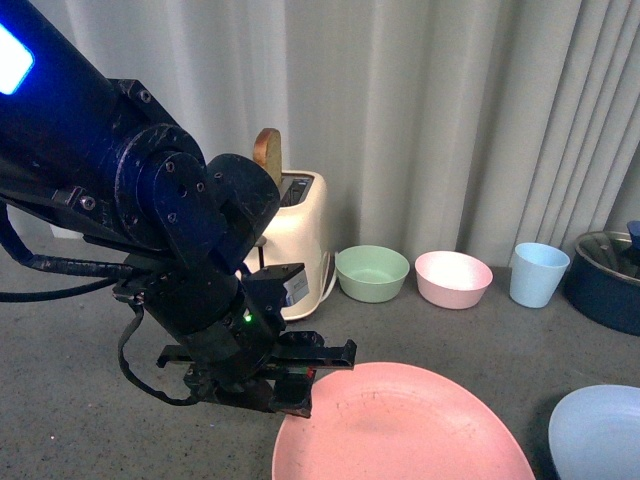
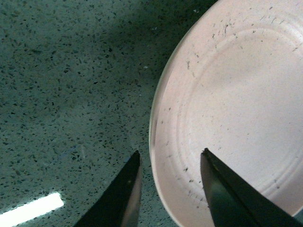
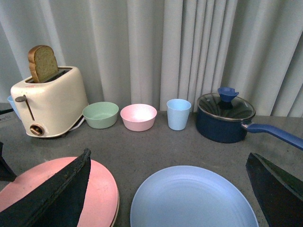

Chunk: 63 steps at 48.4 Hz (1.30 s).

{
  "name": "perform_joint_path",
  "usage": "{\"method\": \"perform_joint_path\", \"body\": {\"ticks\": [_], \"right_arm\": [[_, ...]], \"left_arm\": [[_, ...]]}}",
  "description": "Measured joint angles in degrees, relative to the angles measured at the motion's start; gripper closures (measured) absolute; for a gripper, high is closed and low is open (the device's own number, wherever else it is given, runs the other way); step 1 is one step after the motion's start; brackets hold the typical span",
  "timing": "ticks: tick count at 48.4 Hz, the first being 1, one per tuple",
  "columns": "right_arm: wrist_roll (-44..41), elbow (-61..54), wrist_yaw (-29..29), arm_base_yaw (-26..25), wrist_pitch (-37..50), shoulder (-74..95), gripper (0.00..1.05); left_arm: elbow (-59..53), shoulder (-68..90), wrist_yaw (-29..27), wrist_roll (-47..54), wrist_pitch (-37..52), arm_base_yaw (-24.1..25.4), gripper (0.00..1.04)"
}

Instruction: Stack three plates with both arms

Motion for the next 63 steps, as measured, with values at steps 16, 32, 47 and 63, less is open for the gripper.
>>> {"method": "perform_joint_path", "body": {"ticks": [16, 32, 47, 63], "right_arm": [[0.0, 0.0, 0.0, 0.0, 0.0, 0.0, 0.07], [0.0, 0.0, 0.0, 0.0, 0.0, 0.0, 0.07], [0.0, 0.0, 0.1, 0.0, 0.0, 0.0, 0.07], [0.0, 0.0, 0.0, 0.0, 0.0, 0.0, 0.07]], "left_arm": [[-2.8, -12.9, -5.8, 6.7, 8.0, 5.6, 0.05], [-34.4, -52.4, -24.9, 8.4, 42.1, 5.6, 0.30], [-60.6, -69.7, -20.5, 6.4, 53.7, 11.7, 0.96], [-71.7, -82.2, -13.2, 6.2, 53.8, 19.2, 1.01]]}}
